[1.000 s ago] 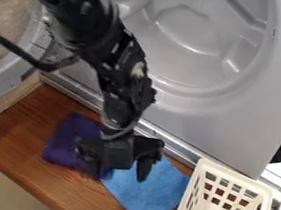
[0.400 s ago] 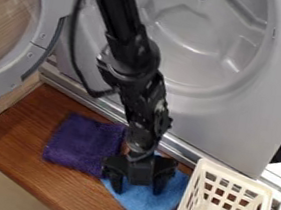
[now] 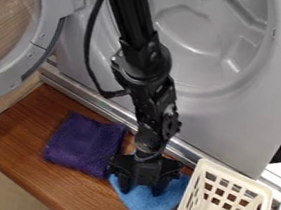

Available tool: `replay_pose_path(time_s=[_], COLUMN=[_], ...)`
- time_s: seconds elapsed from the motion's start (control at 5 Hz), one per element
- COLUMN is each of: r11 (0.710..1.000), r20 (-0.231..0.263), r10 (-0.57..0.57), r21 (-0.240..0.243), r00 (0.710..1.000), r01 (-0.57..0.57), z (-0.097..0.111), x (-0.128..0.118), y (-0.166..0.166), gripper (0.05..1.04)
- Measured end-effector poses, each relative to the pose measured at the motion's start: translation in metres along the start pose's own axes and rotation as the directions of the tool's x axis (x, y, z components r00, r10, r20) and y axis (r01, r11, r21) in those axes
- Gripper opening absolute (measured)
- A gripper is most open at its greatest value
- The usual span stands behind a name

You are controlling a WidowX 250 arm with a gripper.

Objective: Lift the blue cloth into the laundry tub

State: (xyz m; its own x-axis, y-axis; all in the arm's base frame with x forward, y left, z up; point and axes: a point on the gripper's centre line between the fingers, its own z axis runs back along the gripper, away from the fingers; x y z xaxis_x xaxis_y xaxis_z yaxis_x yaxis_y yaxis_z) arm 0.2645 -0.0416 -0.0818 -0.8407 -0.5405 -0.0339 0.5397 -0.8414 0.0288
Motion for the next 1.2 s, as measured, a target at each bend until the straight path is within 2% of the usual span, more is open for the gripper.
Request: replay_pose_path(time_s=[0.2,0.4,0.6,0.8,1.0,1.2], r11=[1.0,0.999,0.997,0.99,0.985,0.978], r20=[-0.008,0.005,0.04,-0.009,-0.046,-0.073], r10=[0.028,0.048,0.055,0.139,0.152,0.145], r21=[-0.007,-0.01,-0.047,0.02,0.093,0.16], r00=[1.0,0.999,0.998,0.99,0.987,0.987], r01=[-0.028,-0.048,-0.054,-0.139,-0.147,-0.132], z=[0.001,0.002,0.012,0.05,0.089,0.115], x=[0.005,0.011,0.019,0.008,0.004,0.0], y=[0.0,-0.004,-0.017,-0.032,-0.046,-0.041], gripper=[0.462,0.241,0.118,0.091,0.09,0.09])
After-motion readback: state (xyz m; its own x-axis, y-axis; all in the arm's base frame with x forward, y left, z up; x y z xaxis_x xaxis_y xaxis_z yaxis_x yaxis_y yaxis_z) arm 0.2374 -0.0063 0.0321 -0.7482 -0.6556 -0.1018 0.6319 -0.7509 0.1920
